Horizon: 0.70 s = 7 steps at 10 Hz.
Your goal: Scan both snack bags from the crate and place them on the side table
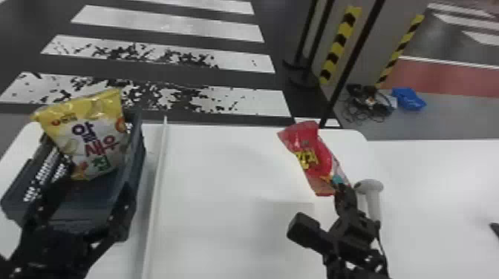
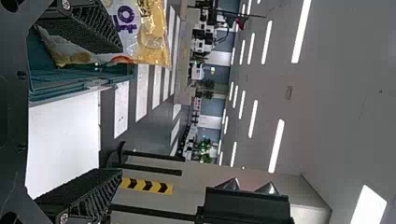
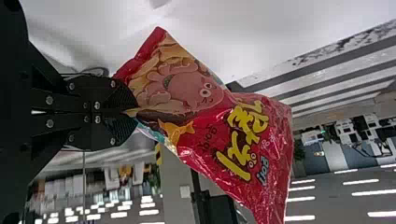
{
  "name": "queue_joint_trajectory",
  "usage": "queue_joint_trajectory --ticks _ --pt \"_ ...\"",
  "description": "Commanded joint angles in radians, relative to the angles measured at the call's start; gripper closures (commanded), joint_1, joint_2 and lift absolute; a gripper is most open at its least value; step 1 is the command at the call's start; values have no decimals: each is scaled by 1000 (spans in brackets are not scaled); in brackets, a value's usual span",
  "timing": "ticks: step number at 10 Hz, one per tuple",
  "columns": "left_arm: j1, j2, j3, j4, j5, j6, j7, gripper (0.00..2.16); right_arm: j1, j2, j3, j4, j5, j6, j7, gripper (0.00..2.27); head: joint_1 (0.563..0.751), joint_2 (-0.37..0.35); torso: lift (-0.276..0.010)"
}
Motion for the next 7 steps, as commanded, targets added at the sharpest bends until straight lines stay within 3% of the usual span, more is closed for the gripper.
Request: queue_joint_trajectory --ticks 1,2,4,5,6,7 --pt "0 2 1 1 3 0 0 80 -12 -52 134 65 163 169 -20 2250 695 -213 -95" --pt "-2 2 1 4 5 0 0 80 -13 -54 186 110 238 209 -22 2250 695 -220 -95" --pt "-3 2 1 8 8 0 -2 80 -10 -61 269 136 244 233 -20 2206 695 -216 -95" --pt "-3 2 2 8 8 0 -2 80 -7 -71 309 125 221 230 -22 1953 695 -199 -95" --pt "0 2 7 6 11 0 -2 80 0 -81 335 105 184 206 -20 1514 695 -188 -95" --pt "2 2 7 6 11 0 -2 80 2 -81 360 98 177 206 -22 731 695 -160 -95"
